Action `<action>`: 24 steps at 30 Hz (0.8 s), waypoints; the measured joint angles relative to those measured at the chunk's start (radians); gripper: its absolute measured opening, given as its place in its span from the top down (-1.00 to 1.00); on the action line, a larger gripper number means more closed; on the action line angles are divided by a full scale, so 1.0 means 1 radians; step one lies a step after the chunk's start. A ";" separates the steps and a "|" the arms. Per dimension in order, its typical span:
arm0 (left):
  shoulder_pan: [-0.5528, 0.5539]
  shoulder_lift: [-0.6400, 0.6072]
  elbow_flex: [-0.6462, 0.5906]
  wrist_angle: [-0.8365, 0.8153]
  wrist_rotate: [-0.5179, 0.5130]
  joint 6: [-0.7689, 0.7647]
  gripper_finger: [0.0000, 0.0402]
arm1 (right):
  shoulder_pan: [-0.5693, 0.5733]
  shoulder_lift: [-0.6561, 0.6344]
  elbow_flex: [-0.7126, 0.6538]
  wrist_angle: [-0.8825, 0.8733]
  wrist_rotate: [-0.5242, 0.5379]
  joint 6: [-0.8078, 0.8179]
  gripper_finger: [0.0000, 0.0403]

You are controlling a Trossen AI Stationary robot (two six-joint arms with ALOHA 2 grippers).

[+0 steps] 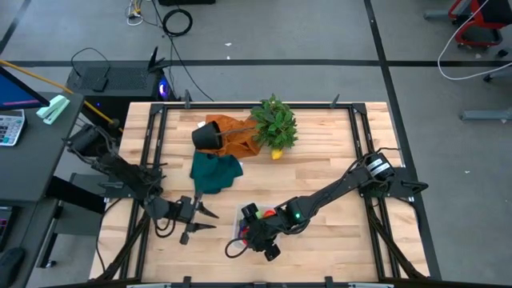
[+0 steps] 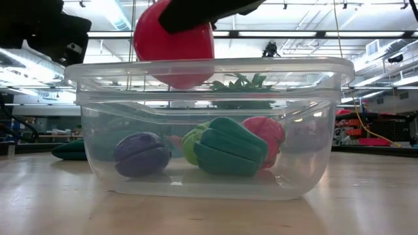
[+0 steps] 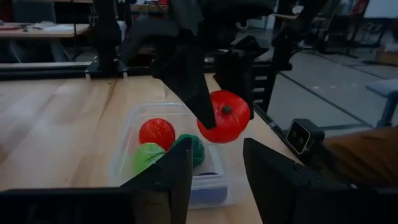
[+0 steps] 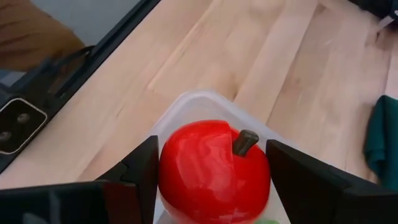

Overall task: Pick and placing Produce into tupperware
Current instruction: Put the red apple into the transparent bin

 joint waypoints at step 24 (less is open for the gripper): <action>-0.007 0.054 0.000 0.085 -0.014 -0.033 0.24 | 0.023 0.000 -0.154 0.207 0.076 0.124 -0.08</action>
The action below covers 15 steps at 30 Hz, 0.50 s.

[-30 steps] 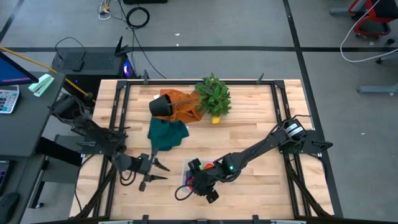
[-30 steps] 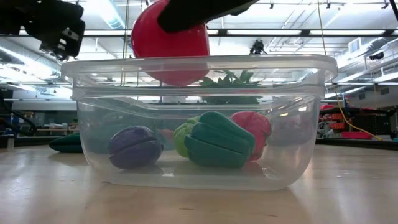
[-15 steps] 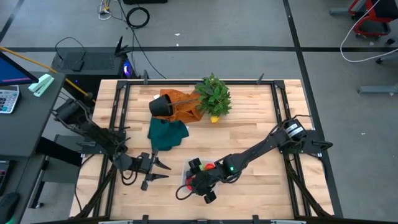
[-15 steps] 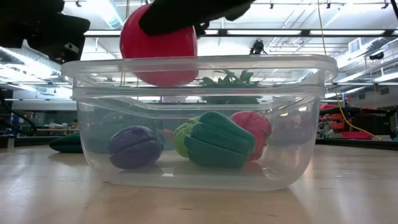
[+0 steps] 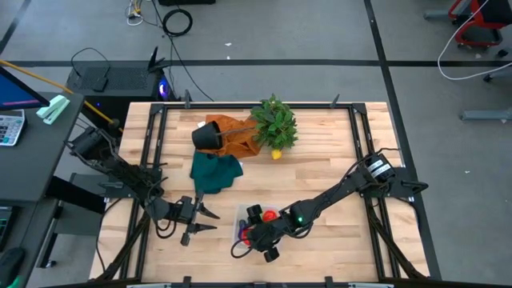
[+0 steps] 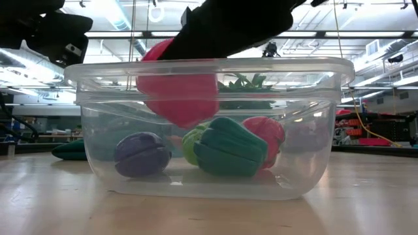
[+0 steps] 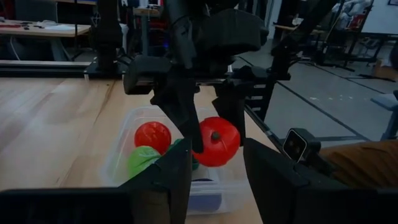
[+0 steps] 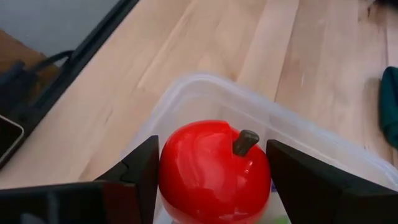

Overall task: Pick and placing Produce into tupperware
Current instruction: Put the red apple into the transparent bin

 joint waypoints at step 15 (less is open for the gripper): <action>0.000 0.000 0.000 -0.002 0.000 0.000 0.23 | 0.000 0.000 0.000 -0.037 0.000 -0.006 -0.20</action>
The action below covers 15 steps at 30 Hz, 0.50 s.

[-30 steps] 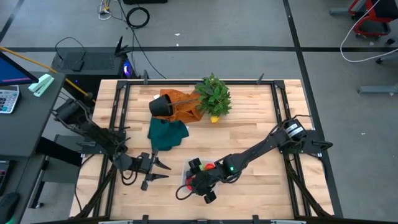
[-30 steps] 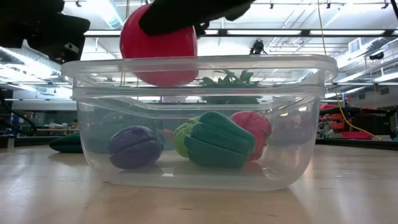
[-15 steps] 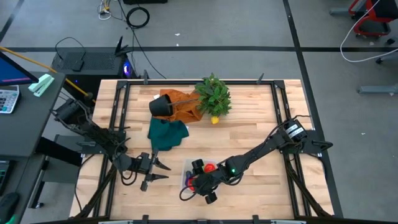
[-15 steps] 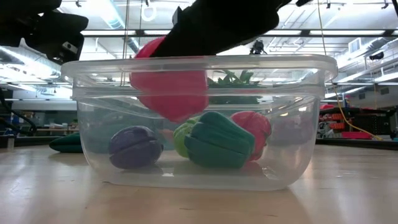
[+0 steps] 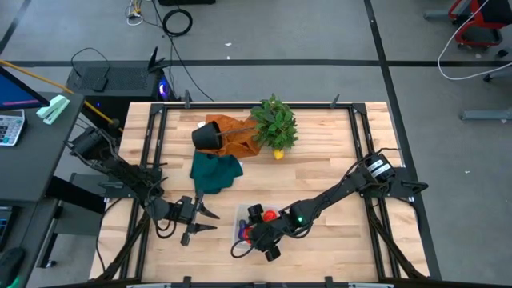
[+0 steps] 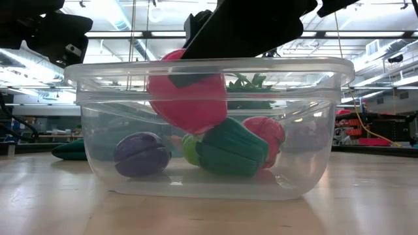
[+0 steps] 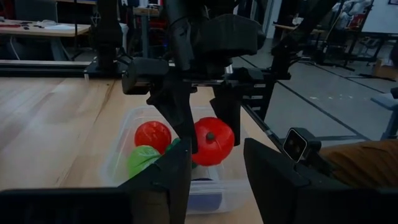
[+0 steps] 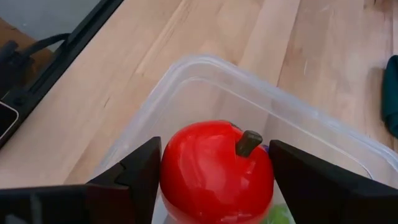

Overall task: Pick and placing Produce into tupperware
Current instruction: Put the red apple into the transparent bin

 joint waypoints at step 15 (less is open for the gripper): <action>0.000 0.000 0.000 0.000 0.000 -0.006 0.22 | 0.000 0.000 0.000 -0.004 -0.031 -0.011 -0.21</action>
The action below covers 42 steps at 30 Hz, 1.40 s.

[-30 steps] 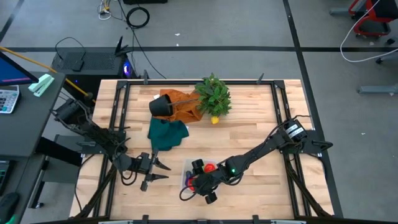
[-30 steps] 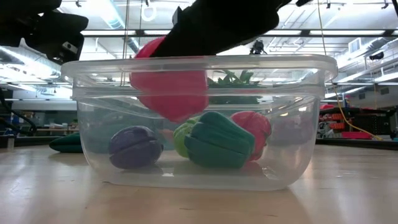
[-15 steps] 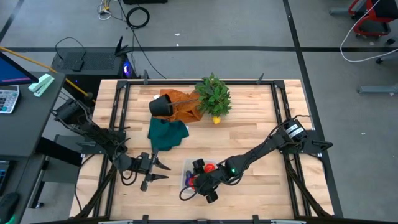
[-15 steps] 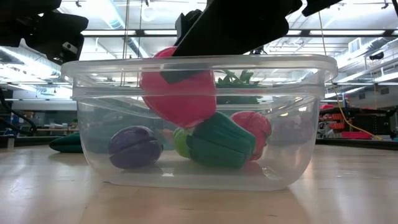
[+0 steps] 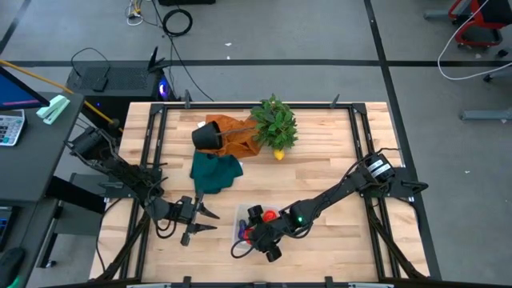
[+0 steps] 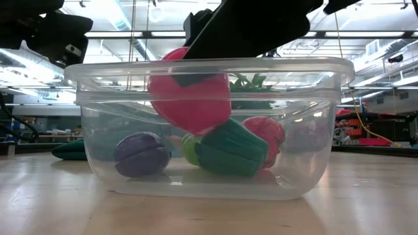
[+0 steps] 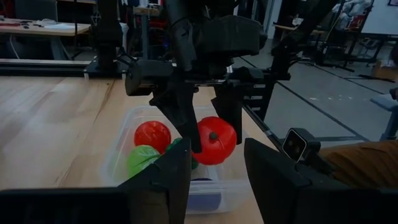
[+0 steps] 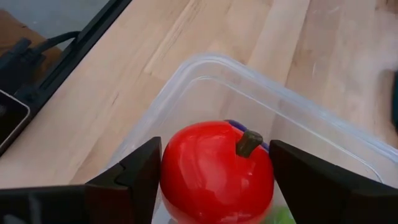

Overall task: Pick and placing Produce into tupperware
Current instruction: Put the red apple into the transparent bin, then put the yellow lemon into the transparent bin

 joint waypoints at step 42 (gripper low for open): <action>0.122 0.044 0.088 -0.040 -0.233 -0.009 0.22 | -0.057 -0.506 -0.305 -0.368 0.368 0.151 -0.24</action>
